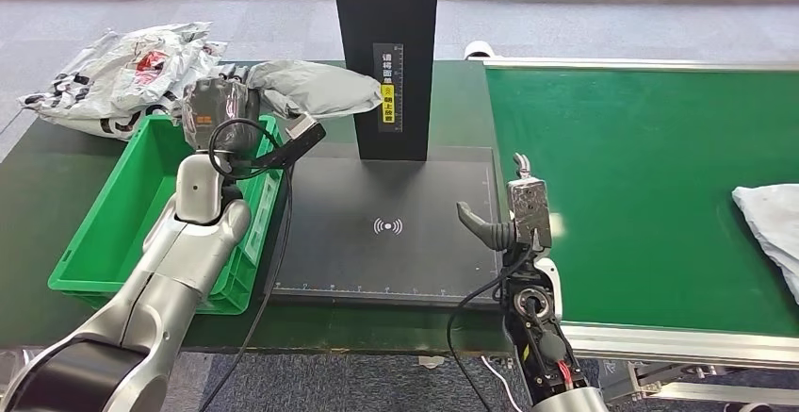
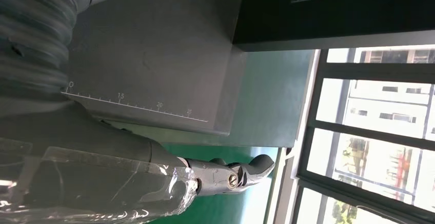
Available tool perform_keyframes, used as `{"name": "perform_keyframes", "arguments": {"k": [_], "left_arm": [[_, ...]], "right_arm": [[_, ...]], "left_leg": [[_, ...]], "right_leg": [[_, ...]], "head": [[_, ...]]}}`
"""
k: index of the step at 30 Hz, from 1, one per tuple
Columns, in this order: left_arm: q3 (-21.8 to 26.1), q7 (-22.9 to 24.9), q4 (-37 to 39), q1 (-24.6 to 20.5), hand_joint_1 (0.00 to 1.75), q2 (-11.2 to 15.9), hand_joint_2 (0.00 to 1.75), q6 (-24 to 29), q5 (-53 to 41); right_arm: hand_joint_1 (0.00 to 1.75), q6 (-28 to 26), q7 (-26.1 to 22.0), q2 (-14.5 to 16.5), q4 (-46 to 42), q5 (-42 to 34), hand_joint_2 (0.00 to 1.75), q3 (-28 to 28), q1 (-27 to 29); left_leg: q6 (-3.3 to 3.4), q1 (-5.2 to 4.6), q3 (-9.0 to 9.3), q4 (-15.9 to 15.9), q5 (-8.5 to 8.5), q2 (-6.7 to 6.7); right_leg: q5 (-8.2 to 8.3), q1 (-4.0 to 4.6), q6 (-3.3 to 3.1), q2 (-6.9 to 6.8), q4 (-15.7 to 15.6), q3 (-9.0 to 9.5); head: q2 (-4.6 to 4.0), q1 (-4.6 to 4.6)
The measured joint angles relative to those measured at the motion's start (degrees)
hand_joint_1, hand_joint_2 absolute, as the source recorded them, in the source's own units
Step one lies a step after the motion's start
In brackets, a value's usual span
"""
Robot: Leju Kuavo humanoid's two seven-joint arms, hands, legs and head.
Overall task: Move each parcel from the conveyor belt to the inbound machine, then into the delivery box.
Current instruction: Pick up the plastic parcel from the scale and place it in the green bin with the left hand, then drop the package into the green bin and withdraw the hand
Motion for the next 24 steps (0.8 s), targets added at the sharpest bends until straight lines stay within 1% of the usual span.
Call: {"name": "perform_keyframes", "arguments": {"k": [3,6,9,12,13,14,16,17,19,22,24], "left_arm": [[0.39,0.76,0.37,-0.16,1.75,0.15,1.75,0.44,-0.81],[0.69,3.23,0.12,-0.16,1.75,0.59,1.75,1.37,-3.98],[0.61,8.63,-1.0,-0.16,1.75,1.8,1.75,1.92,-7.12],[0.26,11.68,-1.13,-0.31,1.75,2.38,1.75,2.05,-7.39],[-0.18,15.03,-0.24,-0.8,1.75,3.06,1.75,1.73,-7.39],[-0.74,19.64,1.66,-1.56,1.75,4.11,1.75,0.64,-7.4],[-1.66,28.26,6.89,-3.24,1.75,6.43,1.75,-3.27,-7.38],[-1.73,30.11,9.3,-3.68,1.75,7.19,1.75,-5.56,-7.36],[-1.48,31.26,12.49,-3.93,1.75,8.06,1.75,-8.52,-7.33],[-1.13,31.97,15.63,-4.04,1.75,8.88,1.75,-10.5,-7.36],[-0.97,32.53,17.17,-4.15,1.75,9.21,1.75,-12.93,-7.4]], "right_arm": [[0.0,-0.03,0.11,-0.1,-0.43,-0.05,1.75,0.0,0.11],[0.0,-0.08,0.26,-0.21,-0.61,-0.33,1.75,0.0,0.1],[0.0,-0.22,0.37,-0.34,-0.61,-0.54,1.75,0.0,0.0],[0.0,-0.34,0.39,-0.36,-0.61,-0.62,1.75,0.0,-0.1],[0.0,-0.48,0.44,-0.37,-0.61,-0.73,1.75,0.0,-0.23],[0.0,-0.67,0.52,-0.42,-0.61,-0.85,1.75,0.0,-0.38],[0.0,-1.11,0.72,-0.56,-0.58,-1.03,1.75,0.0,-0.64],[0.0,-1.22,0.78,-0.63,-0.55,-1.04,1.75,0.0,-0.65],[0.0,-1.28,0.8,-0.73,-0.43,-1.09,1.75,0.0,-0.65],[0.0,-1.28,0.79,-0.88,-0.19,-1.17,1.75,0.0,-0.66],[0.0,-1.26,0.78,-0.9,0.02,-1.18,1.75,0.0,-0.69]], "left_leg": [[0.0,0.0,0.0,0.0,0.0,0.01],[0.0,0.0,-0.02,0.0,0.0,0.01],[0.0,0.0,-0.04,0.0,0.0,0.01],[0.0,0.0,-0.03,0.0,0.0,0.03],[-0.01,0.01,-0.02,0.0,-0.01,0.07],[-0.02,0.03,-0.01,-0.01,-0.01,0.12],[-0.04,0.06,-0.01,-0.01,0.0,0.19],[-0.04,0.07,-0.01,-0.01,0.0,0.18],[-0.05,0.07,-0.02,-0.01,0.01,0.17],[-0.05,0.07,-0.05,-0.01,0.01,0.13],[-0.04,0.06,-0.06,-0.01,0.0,0.11]], "right_leg": [[0.0,0.0,0.0,0.0,0.0,0.0],[0.0,0.0,0.0,0.0,0.0,0.0],[0.0,0.01,0.0,0.0,0.01,-0.02],[0.0,0.01,0.0,0.02,0.01,-0.04],[0.0,0.01,0.0,0.06,0.01,-0.06],[0.0,0.01,-0.01,0.09,0.01,-0.07],[0.0,0.02,-0.02,0.15,0.04,-0.09],[0.0,0.03,-0.02,0.15,0.06,-0.09],[0.0,0.06,-0.03,0.14,0.08,-0.1],[0.0,0.05,-0.03,0.12,0.08,-0.1],[0.0,0.0,-0.02,0.11,0.08,-0.09]], "head": [[0.0,-0.01],[0.0,-0.01],[-0.01,0.0],[-0.02,-0.01],[-0.02,-0.01],[-0.02,-0.01],[-0.01,-0.01],[-0.01,-0.01],[-0.01,-0.01],[-0.01,-0.01],[0.0,-0.01]]}}
